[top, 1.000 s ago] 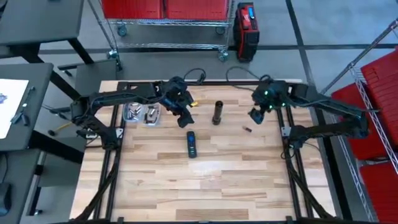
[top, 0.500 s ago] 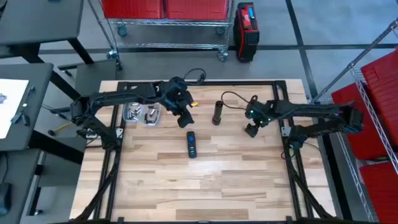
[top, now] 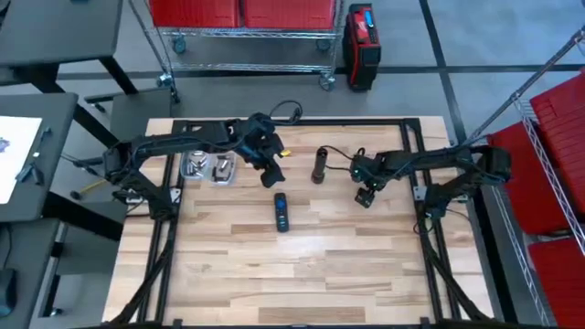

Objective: Insert battery
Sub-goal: Put the brown battery into the right transparent bin

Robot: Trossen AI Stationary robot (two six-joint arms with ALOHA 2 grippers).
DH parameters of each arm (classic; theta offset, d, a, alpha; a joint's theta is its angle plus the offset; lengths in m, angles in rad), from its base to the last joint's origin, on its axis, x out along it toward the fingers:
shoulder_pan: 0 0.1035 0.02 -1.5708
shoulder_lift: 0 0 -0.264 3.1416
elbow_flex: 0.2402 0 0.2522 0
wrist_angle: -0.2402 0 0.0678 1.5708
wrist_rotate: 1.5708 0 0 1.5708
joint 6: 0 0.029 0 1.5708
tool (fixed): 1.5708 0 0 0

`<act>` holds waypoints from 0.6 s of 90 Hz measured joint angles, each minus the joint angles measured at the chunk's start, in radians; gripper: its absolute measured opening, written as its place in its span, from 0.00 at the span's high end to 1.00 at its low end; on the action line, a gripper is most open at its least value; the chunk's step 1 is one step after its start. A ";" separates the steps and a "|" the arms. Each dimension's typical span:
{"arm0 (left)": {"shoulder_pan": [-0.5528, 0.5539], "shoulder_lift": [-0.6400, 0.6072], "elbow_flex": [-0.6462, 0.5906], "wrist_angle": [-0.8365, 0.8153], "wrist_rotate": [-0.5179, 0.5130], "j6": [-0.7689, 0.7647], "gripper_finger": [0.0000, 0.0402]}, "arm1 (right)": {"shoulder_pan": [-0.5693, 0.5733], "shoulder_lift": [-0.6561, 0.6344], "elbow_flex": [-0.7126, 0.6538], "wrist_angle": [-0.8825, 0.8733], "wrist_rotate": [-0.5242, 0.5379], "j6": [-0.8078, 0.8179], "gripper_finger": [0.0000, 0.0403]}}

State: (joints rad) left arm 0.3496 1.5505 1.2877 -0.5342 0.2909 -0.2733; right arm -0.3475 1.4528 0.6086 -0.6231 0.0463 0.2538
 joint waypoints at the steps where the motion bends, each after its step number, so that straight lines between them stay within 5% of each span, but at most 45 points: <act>1: 0.000 0.000 0.000 0.000 0.000 0.000 0.29 | 0.000 0.000 0.000 0.000 0.000 0.000 0.49; 29: 0.000 0.000 0.000 0.001 0.000 0.000 0.29 | -0.024 -0.030 -0.007 0.003 -0.005 -0.004 0.92; 54: 0.000 0.000 0.000 0.002 -0.002 -0.013 0.29 | -0.051 -0.144 -0.002 -0.026 -0.052 0.002 0.92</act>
State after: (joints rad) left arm 0.3496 1.5505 1.2877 -0.5322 0.2893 -0.2868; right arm -0.3980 1.3086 0.6062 -0.6488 -0.0057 0.2555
